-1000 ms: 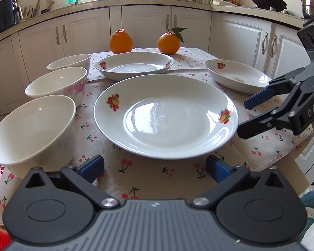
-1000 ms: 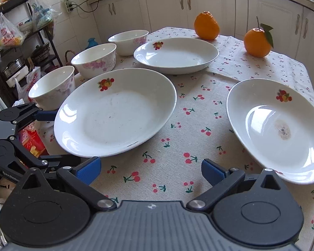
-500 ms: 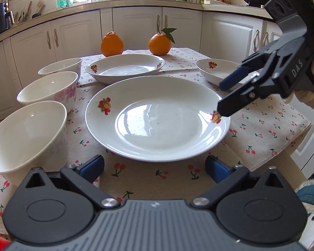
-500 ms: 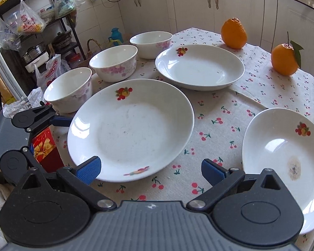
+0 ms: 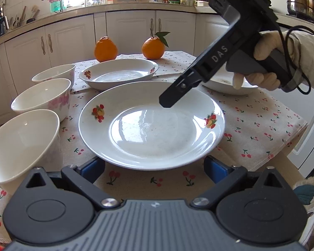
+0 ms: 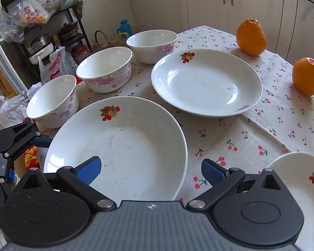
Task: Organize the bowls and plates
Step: 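Reach the right gripper to the large fruit-decal plate's rim and grasp, then lift the large white plate with the right gripper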
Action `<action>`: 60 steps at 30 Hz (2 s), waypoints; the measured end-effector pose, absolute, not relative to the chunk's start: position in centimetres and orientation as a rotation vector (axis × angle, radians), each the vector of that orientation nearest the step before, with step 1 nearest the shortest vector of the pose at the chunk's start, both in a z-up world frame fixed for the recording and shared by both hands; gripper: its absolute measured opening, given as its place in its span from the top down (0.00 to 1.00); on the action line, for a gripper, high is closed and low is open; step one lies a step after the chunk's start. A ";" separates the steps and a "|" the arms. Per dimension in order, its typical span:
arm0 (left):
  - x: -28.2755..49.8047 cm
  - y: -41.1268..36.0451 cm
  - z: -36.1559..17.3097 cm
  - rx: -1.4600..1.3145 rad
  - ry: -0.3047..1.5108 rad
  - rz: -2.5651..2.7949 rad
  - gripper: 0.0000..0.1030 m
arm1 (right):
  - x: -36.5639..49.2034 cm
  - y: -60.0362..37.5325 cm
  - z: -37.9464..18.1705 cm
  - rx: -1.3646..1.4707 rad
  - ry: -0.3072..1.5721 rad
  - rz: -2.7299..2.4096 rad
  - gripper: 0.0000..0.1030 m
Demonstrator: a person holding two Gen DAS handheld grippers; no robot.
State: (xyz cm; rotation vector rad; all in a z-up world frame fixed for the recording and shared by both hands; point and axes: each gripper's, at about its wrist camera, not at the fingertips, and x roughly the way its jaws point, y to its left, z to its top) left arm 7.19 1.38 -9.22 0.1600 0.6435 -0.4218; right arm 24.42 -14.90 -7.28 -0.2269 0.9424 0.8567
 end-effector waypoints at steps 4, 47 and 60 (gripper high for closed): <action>7.3 1.5 -9.3 0.159 0.646 -0.428 0.05 | 25.9 -14.1 -7.4 -0.238 0.961 0.898 0.03; 8.1 1.1 -7.7 0.195 0.675 -0.462 0.10 | 27.5 -13.7 -7.5 -0.239 1.048 1.016 0.22; 9.3 -0.5 -5.9 0.212 0.663 -0.522 0.10 | 27.3 -16.9 -4.7 -0.206 0.985 0.974 0.22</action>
